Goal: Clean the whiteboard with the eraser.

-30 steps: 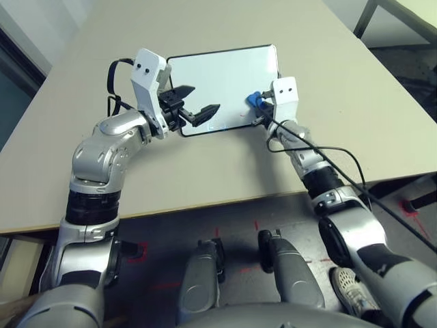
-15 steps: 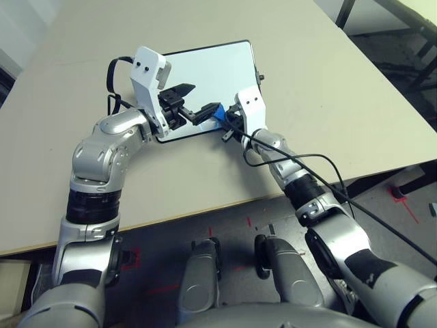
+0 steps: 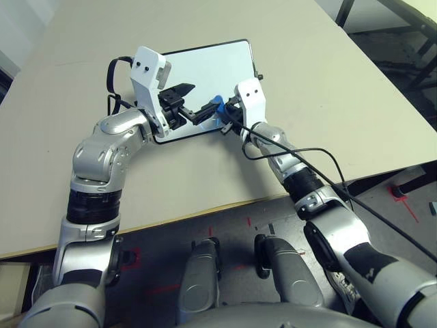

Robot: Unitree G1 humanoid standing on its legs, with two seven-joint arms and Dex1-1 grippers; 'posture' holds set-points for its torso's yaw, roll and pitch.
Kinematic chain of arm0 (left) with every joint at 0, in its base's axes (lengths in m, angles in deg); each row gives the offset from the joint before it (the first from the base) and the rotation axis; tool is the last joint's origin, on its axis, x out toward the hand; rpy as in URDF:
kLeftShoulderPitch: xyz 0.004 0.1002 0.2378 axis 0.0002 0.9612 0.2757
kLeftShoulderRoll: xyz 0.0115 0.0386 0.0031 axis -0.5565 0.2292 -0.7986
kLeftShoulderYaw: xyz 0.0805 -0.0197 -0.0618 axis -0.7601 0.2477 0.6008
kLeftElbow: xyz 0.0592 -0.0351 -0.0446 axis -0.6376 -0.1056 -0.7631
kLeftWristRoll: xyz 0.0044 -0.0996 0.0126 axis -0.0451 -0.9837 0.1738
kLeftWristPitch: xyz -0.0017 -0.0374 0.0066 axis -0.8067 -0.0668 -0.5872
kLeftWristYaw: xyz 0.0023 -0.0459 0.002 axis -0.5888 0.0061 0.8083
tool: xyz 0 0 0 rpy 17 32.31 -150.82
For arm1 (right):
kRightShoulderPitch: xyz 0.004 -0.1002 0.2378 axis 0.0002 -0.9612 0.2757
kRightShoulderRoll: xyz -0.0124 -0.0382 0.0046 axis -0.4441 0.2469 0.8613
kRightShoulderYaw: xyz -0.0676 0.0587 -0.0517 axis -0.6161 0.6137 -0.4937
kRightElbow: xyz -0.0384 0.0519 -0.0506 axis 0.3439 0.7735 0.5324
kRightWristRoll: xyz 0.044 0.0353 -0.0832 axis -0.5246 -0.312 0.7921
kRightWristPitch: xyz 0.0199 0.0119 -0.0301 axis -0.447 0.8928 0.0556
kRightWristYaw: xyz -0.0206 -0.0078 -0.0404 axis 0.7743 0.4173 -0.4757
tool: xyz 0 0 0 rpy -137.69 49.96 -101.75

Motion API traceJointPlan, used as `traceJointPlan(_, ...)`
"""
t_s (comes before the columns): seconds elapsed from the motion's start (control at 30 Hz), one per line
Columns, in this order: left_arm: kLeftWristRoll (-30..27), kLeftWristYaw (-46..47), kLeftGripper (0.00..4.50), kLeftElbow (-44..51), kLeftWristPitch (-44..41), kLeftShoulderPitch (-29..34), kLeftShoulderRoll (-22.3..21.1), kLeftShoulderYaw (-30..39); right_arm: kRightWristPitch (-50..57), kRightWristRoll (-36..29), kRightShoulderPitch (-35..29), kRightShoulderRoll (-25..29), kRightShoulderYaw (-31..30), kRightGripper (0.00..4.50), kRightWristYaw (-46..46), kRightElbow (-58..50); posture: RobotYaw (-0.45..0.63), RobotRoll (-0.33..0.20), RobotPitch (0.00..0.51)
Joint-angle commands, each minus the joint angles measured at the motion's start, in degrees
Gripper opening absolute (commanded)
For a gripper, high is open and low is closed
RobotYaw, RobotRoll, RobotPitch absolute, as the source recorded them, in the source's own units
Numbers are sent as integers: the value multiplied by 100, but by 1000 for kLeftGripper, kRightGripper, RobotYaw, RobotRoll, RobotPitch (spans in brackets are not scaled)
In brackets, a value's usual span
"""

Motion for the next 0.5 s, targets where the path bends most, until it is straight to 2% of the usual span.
traceJointPlan(0.03, -31, -3, 4500, 107, -29, 96, -24, 33, 57, 49, 45, 216, 266, 815, -393, 416, 61, 0, 205)
traceJointPlan(0.23, -17, -7, 4500, 62, 12, 59, 9, 7, 17, -42, 100, 61, 203, 815, 10, 578, 55, 0, 198)
traceJointPlan(0.5, -6, -19, 4500, 40, 33, 45, 3, 14, 185, 55, -373, -306, -272, 814, 872, 199, 63, 0, 194)
